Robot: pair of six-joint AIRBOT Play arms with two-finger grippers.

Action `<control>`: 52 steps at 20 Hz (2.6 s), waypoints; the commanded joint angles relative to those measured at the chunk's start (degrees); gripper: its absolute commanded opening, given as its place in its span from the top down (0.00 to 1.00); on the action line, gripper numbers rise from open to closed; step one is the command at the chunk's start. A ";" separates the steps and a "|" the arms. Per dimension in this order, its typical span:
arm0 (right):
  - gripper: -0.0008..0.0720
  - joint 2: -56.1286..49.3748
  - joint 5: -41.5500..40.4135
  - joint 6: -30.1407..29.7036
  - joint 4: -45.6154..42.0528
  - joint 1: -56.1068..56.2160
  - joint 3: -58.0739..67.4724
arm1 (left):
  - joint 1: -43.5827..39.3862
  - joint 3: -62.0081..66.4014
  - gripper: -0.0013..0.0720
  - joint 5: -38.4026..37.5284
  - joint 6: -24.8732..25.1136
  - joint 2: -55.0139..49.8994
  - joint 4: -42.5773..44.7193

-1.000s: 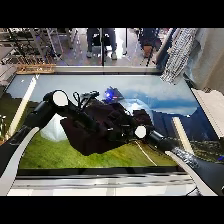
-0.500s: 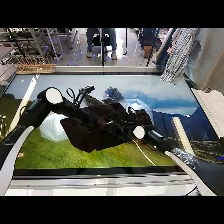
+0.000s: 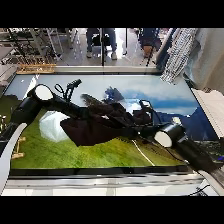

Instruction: Fold the clothes and pants, and hang the long-sleeved shirts on hangers.

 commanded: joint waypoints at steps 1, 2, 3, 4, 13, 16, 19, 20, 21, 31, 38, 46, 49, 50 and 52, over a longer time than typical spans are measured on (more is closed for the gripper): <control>0.97 6.36 2.51 -0.17 -1.92 0.52 0.83 | -0.11 0.07 0.96 0.96 -0.81 -0.07 -0.24; 0.97 7.08 2.32 -1.44 -2.05 0.50 2.49 | -0.11 0.07 0.96 1.73 -0.81 -0.04 -0.48; 0.97 7.26 0.79 -2.10 -2.80 0.50 5.29 | -0.07 0.24 0.96 3.61 -0.81 0.13 -0.76; 0.97 6.95 -1.53 -2.99 -3.30 0.39 8.85 | 0.44 1.53 0.96 4.74 -1.07 0.15 -0.72; 0.97 -13.29 13.25 -18.18 -0.52 0.39 62.12 | 6.64 35.54 0.97 6.88 -7.76 3.82 -5.35; 0.97 -14.93 24.83 -18.95 -0.44 0.46 56.63 | 7.04 22.49 0.97 -0.42 -9.75 6.23 6.03; 0.96 -14.99 25.31 -18.99 -0.31 0.46 43.45 | 6.21 8.07 0.97 -3.93 -6.23 6.25 5.46; 0.96 -14.99 24.48 -19.04 -0.31 0.46 39.71 | 5.53 4.87 0.97 -3.87 -5.11 6.23 5.44; 0.96 -14.99 22.84 -19.06 -0.28 0.46 36.17 | 5.05 2.78 0.96 -3.87 -4.35 6.23 5.40; 0.96 -14.97 15.91 -23.47 6.80 5.29 18.23 | 3.30 -0.11 0.31 -6.67 -0.94 4.00 6.25; 0.96 -14.75 14.67 -23.50 5.38 6.75 17.81 | 4.31 -0.07 0.35 -9.86 -0.70 2.51 16.17; 0.96 -14.78 9.14 -23.89 5.40 6.95 17.90 | 56.26 -8.74 0.34 -6.08 -8.48 20.50 45.38; 0.96 -14.80 7.67 -23.93 5.31 6.93 17.90 | 70.79 -19.67 0.35 4.17 -6.12 19.37 27.69; 0.96 -14.80 7.02 -23.93 5.14 6.93 17.90 | 70.97 -23.43 0.35 8.37 -3.56 19.19 23.63; 0.96 -14.80 5.73 -23.89 5.16 6.93 17.90 | 67.78 -28.83 0.42 15.76 1.11 18.21 22.53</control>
